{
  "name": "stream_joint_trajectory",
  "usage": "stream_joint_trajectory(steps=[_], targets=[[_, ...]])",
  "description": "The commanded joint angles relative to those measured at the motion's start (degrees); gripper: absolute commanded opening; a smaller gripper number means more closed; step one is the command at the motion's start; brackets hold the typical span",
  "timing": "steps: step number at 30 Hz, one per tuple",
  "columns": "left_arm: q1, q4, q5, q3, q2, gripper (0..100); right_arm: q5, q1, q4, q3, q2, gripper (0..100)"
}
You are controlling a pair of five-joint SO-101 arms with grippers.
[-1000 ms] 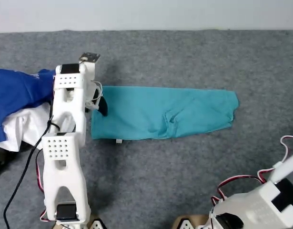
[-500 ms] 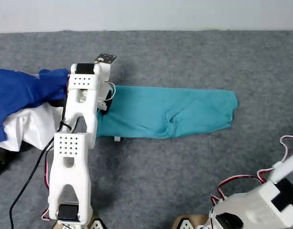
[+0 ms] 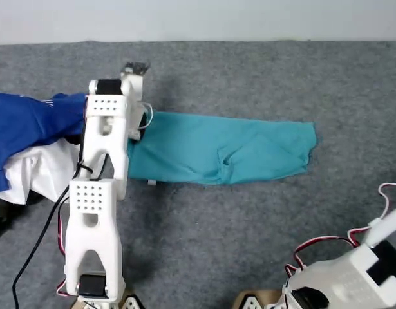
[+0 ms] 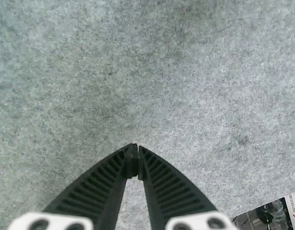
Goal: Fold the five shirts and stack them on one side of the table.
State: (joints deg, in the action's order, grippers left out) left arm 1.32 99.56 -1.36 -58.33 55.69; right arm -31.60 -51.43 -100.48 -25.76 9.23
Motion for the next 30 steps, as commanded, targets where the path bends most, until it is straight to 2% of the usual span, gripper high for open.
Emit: stream_joint_trajectory(steps=[1, 7, 12, 21, 30], targets=[[-2.55, 1.14, 0.88, 1.89, -10.11, 1, -0.53, 0.75, -2.33, -2.99, -3.38, 1.2], [-10.02, 1.05, 1.05, 7.6, -19.96, 1, -0.53, 2.42, -2.33, -2.99, -3.3, 1.2], [-17.23, 0.88, 4.13, 7.34, -24.09, 1, -0.53, 4.35, -2.33, -2.99, -3.3, 1.2], [-29.45, 0.7, 5.1, 3.56, -24.62, 1, -0.35, 5.14, -2.33, -2.99, -3.3, 1.2], [-38.59, -5.98, 6.59, 0.57, -24.53, 1, -0.44, 4.88, -2.42, -2.99, -3.47, 1.2]])
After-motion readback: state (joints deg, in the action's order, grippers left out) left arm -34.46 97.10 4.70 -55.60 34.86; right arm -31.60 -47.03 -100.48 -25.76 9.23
